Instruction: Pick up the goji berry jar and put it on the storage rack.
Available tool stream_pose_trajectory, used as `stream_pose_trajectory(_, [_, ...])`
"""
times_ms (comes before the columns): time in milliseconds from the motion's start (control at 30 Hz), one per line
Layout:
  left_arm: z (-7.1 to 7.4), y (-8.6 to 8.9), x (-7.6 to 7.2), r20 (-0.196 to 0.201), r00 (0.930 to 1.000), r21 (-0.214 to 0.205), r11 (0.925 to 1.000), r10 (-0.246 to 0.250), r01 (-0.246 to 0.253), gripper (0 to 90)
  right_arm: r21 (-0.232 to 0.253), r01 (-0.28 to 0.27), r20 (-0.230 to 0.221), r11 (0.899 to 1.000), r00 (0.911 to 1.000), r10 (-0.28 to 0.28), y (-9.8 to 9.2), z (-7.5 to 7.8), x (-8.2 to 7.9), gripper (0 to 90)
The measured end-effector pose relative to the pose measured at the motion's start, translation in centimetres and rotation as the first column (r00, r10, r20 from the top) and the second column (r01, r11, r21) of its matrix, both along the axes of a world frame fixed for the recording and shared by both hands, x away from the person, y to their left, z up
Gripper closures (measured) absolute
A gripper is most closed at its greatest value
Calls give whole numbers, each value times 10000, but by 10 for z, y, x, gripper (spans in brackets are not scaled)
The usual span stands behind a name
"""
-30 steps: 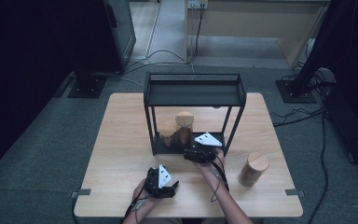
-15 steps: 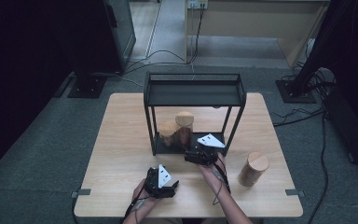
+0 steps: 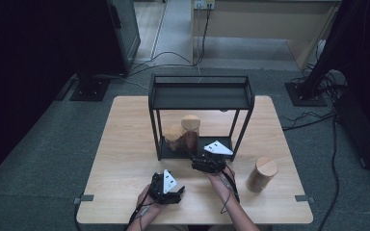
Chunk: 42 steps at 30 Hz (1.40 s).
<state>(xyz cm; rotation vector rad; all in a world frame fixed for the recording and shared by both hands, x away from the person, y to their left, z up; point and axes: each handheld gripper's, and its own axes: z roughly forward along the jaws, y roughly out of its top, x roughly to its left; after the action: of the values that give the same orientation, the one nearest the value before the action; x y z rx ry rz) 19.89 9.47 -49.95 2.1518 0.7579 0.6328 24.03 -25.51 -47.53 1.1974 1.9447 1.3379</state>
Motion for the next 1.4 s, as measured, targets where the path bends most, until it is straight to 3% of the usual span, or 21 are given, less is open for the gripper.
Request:
stream_pose_trajectory(233, [0,0,0,0,10000,3,10000,-2,2,217,-84,-166,197,9998,9997,168,-2,1,-4,172])
stream_pose_trajectory(500, [0,1,1,-36,10000,-26,10000,1,-1,217,-519,-348,305,9980,9989,364,-1,2,-7,171])
stream_pose_trajectory(867, [0,1,1,-97,9999,-53,10000,80,-81,217,-657,-782,54,9948,9969,787,-11,0,-9,102])
stream_pose_trajectory(1100, [1,1,2,-110,9999,10,10000,39,-38,217,-965,-911,189,9912,9955,934,-12,0,-16,103])
stream_pose_trajectory(1267, [1,0,1,-75,10000,41,10000,41,-41,217,-700,-1059,6,9919,9943,1062,-17,2,-18,117])
stream_pose_trajectory(1400, [1,1,2,-106,9999,-2,10000,55,-55,217,-866,-1157,18,9895,9932,1163,-17,3,-20,139])
